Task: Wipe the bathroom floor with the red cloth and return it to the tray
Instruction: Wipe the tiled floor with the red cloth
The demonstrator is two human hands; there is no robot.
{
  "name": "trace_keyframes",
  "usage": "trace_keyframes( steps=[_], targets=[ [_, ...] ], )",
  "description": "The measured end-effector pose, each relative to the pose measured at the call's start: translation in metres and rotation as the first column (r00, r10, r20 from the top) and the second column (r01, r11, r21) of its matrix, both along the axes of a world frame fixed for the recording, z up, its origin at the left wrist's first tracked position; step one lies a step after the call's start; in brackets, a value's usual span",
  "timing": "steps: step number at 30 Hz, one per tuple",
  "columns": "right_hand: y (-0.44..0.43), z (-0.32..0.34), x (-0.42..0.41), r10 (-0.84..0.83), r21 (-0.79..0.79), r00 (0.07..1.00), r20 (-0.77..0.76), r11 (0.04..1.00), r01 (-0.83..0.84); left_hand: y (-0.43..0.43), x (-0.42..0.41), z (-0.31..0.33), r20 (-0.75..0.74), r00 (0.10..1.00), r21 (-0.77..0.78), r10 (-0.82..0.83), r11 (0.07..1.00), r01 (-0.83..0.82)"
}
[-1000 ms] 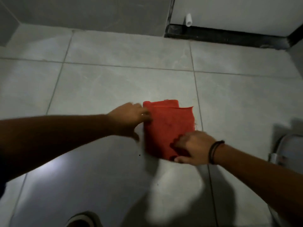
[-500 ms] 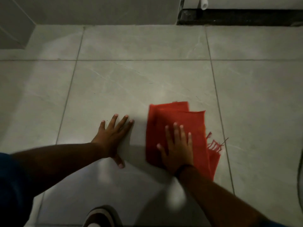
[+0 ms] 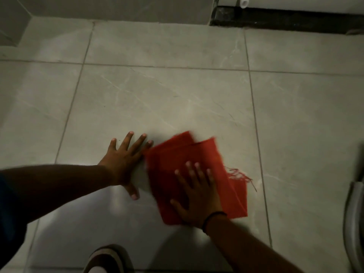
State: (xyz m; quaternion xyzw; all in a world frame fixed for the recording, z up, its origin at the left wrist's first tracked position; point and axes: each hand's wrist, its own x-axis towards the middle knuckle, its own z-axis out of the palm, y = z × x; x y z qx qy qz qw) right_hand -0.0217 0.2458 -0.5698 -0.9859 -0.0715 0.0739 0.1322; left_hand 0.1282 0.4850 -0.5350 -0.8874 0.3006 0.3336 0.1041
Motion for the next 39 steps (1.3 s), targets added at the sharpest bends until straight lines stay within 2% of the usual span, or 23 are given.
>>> trace_keyframes(
  steps=[2, 4, 6, 8, 9, 11, 12, 14, 16, 18, 20, 22, 24, 26, 28, 30, 32, 34, 36, 39],
  targets=[
    [-0.019, 0.002, -0.001, 0.243, -0.002, 0.970, -0.014, 0.970, -0.243, -0.001, 0.000, 0.001, 0.004, 1.000, 0.018, -0.013, 1.000, 0.013],
    [-0.047, 0.001, 0.011, 0.253, -0.035, 0.967, -0.019, 0.967, -0.254, -0.001, 0.000, 0.003, -0.001, 1.000, 0.002, 0.000, 1.000, 0.000],
    [-0.070, 0.002, 0.027, 0.019, -0.070, 1.000, -0.024, 0.997, -0.021, -0.002, -0.001, 0.003, 0.007, 1.000, -0.011, 0.002, 1.000, -0.002],
    [-0.077, 0.003, 0.033, -0.224, -0.109, 0.974, -0.013, 0.969, 0.222, -0.003, -0.002, 0.003, 0.015, 1.000, -0.019, 0.005, 1.000, -0.005],
    [-0.069, 0.003, 0.031, -0.293, -0.108, 0.956, -0.017, 0.951, 0.290, -0.003, -0.001, 0.003, 0.015, 1.000, -0.019, 0.005, 1.000, -0.005],
    [-0.036, 0.002, 0.015, -0.311, -0.056, 0.950, -0.023, 0.949, 0.309, -0.003, -0.001, 0.004, 0.009, 1.000, -0.009, -0.002, 1.000, 0.002],
    [-0.018, 0.002, 0.003, -0.262, -0.011, 0.965, -0.021, 0.965, 0.262, -0.003, 0.000, 0.004, 0.006, 1.000, -0.006, -0.008, 1.000, 0.009],
    [0.007, 0.000, -0.022, -0.055, 0.047, 0.998, -0.018, 0.997, 0.056, -0.003, 0.000, 0.004, 0.003, 1.000, 0.007, -0.016, 1.000, 0.016],
    [-0.001, -0.003, -0.028, 0.179, 0.054, 0.984, -0.013, 0.982, -0.178, -0.002, 0.000, 0.003, 0.016, 1.000, 0.017, -0.022, 1.000, 0.021],
    [-0.027, -0.004, -0.017, 0.276, 0.008, 0.961, 0.005, 0.961, -0.276, -0.001, 0.001, 0.001, 0.012, 1.000, 0.001, -0.020, 1.000, 0.020],
    [-0.053, -0.001, 0.002, 0.161, -0.038, 0.987, 0.000, 0.986, -0.161, 0.000, 0.001, -0.002, 0.020, 1.000, -0.029, -0.022, 0.999, 0.023],
    [-0.069, 0.002, 0.020, -0.109, -0.063, 0.994, -0.007, 0.992, 0.108, 0.000, 0.000, -0.001, 0.028, 0.999, -0.026, -0.020, 0.999, 0.021],
    [-0.061, 0.002, 0.028, -0.322, -0.070, 0.947, -0.015, 0.945, 0.320, -0.001, 0.000, -0.001, 0.026, 1.000, -0.003, -0.016, 1.000, 0.016],
    [-0.029, 0.002, 0.024, -0.402, -0.053, 0.915, -0.011, 0.914, 0.401, -0.003, 0.000, 0.001, 0.024, 0.999, 0.006, -0.023, 1.000, 0.023],
    [0.010, 0.002, 0.011, -0.356, 0.002, 0.934, -0.019, 0.935, 0.356, -0.003, 0.001, 0.001, 0.020, 0.999, 0.003, -0.034, 0.999, 0.034],
    [0.031, 0.000, -0.005, -0.182, 0.051, 0.983, -0.018, 0.982, 0.182, -0.002, 0.000, 0.001, 0.015, 0.999, -0.002, -0.036, 0.999, 0.036],
    [0.017, -0.003, -0.007, 0.030, 0.075, 0.999, 0.017, 0.997, -0.032, -0.002, 0.001, 0.000, 0.022, 0.999, 0.001, -0.042, 0.999, 0.042],
    [-0.015, -0.004, 0.003, 0.159, 0.042, 0.987, 0.037, 0.986, -0.160, -0.001, 0.002, 0.000, 0.025, 0.999, -0.008, -0.045, 0.999, 0.046],
    [-0.046, -0.004, 0.020, 0.128, -0.022, 0.992, 0.003, 0.991, -0.128, -0.001, 0.001, 0.000, 0.031, 0.999, -0.011, -0.043, 0.999, 0.043],
    [-0.060, -0.001, 0.036, -0.225, -0.061, 0.974, -0.007, 0.973, 0.224, -0.002, 0.000, 0.000, 0.028, 0.999, -0.012, -0.024, 1.000, 0.024]
  ],
)
